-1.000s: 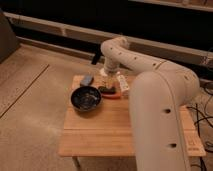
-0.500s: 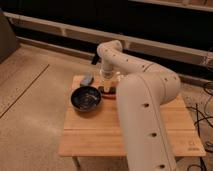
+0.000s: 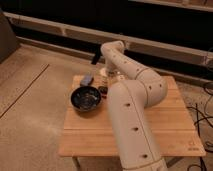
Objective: Place the eraser on the white sponge
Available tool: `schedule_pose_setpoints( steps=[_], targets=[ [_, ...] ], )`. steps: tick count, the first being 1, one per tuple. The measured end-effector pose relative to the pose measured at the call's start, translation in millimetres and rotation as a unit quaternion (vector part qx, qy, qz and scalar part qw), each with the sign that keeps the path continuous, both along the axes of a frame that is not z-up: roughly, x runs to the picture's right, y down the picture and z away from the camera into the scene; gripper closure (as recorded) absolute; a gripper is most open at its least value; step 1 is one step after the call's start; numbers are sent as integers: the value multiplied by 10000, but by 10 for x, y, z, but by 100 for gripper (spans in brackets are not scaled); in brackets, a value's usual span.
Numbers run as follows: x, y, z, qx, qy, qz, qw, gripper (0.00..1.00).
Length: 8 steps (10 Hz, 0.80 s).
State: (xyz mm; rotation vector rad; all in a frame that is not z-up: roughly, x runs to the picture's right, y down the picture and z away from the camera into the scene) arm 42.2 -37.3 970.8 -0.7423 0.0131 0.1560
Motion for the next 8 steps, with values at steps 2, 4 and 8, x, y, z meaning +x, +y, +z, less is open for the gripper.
schedule_pose_setpoints(
  steps=[2,4,8],
  targets=[
    [-71,44,67,-110,-54,97,9999,35],
    [-134,112,126,-242,-108,181,9995,35],
    [-173,225,208,-416,-149,269,9987,35]
  ],
)
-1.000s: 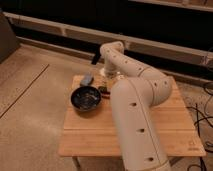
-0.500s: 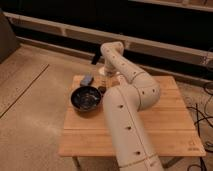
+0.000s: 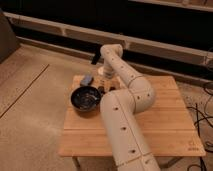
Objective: Place the eraser on the white sponge
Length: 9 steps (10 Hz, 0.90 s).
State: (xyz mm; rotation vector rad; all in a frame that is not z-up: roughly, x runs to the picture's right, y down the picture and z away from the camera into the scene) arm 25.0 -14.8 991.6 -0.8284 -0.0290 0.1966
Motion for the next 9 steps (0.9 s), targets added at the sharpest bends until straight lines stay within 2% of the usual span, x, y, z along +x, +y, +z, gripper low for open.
schedule_pose_setpoints(
  steps=[7,8,9],
  targets=[
    [-61,169,141,-167,-70,-49,9998,35],
    [-77,170,157,-152,-111,-58,9998,38],
    [-90,154,170,-110,-172,-87,9998,49]
  ],
)
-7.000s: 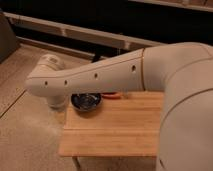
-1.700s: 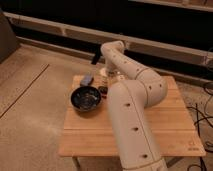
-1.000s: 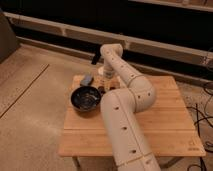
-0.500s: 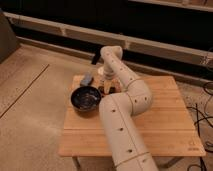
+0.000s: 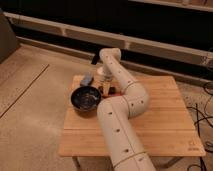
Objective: Place the eraser on the white sponge
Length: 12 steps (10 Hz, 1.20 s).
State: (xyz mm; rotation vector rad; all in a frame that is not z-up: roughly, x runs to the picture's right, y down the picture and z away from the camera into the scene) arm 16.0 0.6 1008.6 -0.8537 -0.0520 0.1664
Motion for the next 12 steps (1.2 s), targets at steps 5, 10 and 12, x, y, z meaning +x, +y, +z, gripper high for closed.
schedule_pose_setpoints(
  steps=[5,10,12],
  targets=[
    [-42,-43,39,126,-168,-96,9997,98],
    [-40,-27,47,116,-193,-136,9997,100],
    [-10,-265,-10,393,-135,-147,9990,100]
  ],
)
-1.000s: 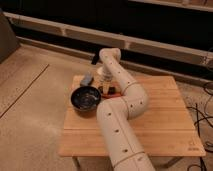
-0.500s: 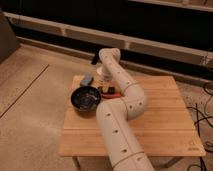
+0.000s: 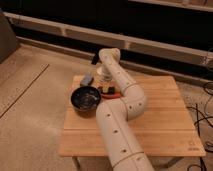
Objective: Place the eraser on the white sponge
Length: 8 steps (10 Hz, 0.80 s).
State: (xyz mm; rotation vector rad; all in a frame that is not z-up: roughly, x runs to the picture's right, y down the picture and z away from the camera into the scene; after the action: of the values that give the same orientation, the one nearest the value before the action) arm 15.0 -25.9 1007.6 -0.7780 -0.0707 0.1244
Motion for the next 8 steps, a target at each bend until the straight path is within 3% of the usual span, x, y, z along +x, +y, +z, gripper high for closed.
schedule_pose_setpoints(
  steps=[4,8],
  targets=[
    [-27,-665,-259,726,-52,1,9974,100],
    [-343,-1225,-590,1313,-417,-11,9905,100]
  ],
)
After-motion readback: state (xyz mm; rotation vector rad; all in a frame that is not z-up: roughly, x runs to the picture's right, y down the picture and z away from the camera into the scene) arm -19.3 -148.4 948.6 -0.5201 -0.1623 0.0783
